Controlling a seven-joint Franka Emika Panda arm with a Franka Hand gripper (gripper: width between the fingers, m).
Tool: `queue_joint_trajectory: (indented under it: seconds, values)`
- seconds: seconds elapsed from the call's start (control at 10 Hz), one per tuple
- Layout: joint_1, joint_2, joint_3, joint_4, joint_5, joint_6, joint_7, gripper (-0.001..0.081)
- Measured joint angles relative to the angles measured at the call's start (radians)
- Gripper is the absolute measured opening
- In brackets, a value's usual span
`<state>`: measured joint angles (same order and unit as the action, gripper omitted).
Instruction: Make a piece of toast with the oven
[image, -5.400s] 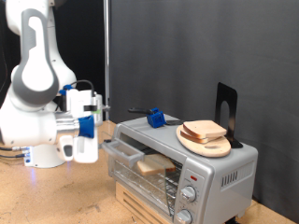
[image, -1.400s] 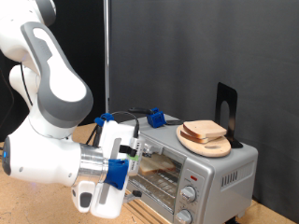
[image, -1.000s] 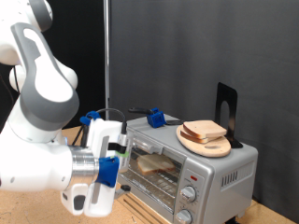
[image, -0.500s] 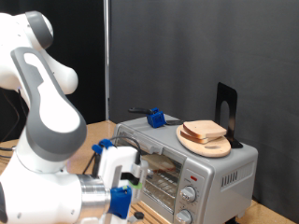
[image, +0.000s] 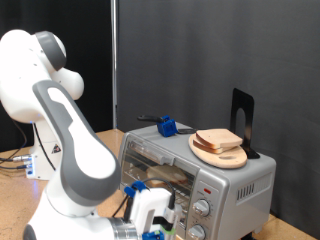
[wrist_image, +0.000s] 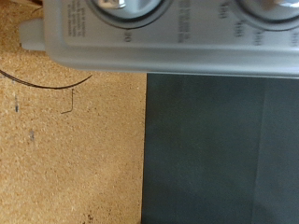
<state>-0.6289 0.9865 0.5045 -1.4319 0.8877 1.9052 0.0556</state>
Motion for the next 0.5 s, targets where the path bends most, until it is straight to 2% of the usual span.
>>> queue_joint_trajectory:
  seconds: [0.5]
  values:
    - [0.023,0.044,0.028,-0.012,0.024,0.027,-0.039,0.0808]
